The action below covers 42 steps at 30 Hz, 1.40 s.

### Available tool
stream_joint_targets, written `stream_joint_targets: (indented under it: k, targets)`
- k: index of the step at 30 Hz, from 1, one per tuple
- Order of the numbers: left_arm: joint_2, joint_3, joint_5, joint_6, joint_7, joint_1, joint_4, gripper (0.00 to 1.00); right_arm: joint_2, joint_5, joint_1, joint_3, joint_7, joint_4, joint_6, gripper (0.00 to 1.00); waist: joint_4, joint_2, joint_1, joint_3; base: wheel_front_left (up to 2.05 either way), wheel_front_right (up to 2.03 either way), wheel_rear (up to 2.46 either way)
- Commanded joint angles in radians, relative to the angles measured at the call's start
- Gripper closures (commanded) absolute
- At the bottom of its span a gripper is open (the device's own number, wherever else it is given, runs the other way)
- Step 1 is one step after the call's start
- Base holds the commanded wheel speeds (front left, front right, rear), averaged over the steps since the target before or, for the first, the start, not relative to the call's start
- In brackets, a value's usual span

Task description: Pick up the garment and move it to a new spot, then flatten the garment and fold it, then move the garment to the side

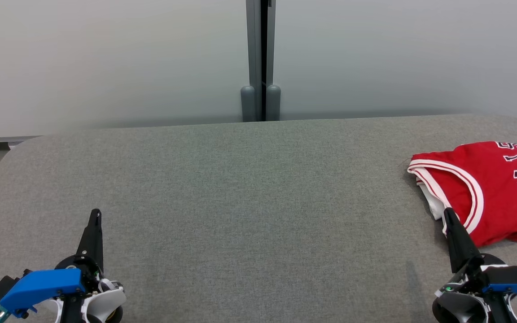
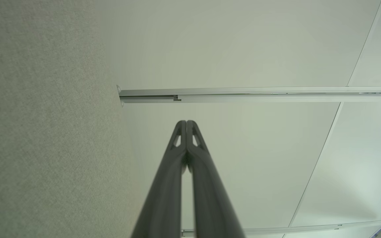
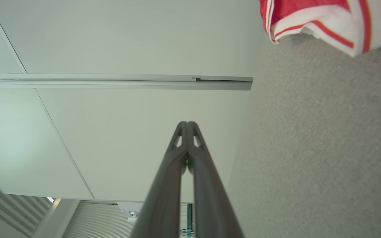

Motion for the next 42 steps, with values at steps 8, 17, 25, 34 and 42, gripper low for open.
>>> stream_joint_targets:
  k: [8, 17, 25, 34, 42]
  targets:
    - [-0.001, 0.003, -0.004, -0.005, 0.004, -0.010, -0.003, 1.00, 0.000, -0.002, -0.015, -0.003, 0.005, 0.002, 0.000, 1.00, 0.000, 0.0001, 0.0000, 0.000, 0.00, 0.00, 0.00]
    - [-0.001, 0.003, -0.004, -0.005, 0.004, -0.010, -0.003, 1.00, 0.001, -0.004, -0.015, -0.004, 0.006, 0.002, 0.000, 1.00, 0.000, 0.0001, 0.0000, 0.000, 0.00, 0.00, 0.00]
    - [-0.001, 0.003, -0.004, -0.005, 0.004, -0.010, -0.003, 1.00, 0.002, -0.004, -0.015, -0.005, 0.007, 0.002, 0.000, 1.00, 0.000, 0.0001, 0.0000, 0.000, 0.00, 0.00, 0.00]
    - [-0.001, 0.003, -0.004, -0.005, 0.004, -0.010, -0.003, 1.00, 0.002, -0.005, -0.015, -0.006, 0.007, 0.002, 0.000, 1.00, 0.000, 0.0001, 0.0000, 0.000, 0.00, 0.00, 0.00]
    - [-0.001, 0.003, -0.004, -0.005, 0.004, -0.010, -0.003, 1.00, 0.003, -0.005, -0.014, -0.007, 0.008, 0.002, 0.000, 1.00, 0.000, 0.0001, 0.0000, 0.000, 0.00, 0.00, 0.00]
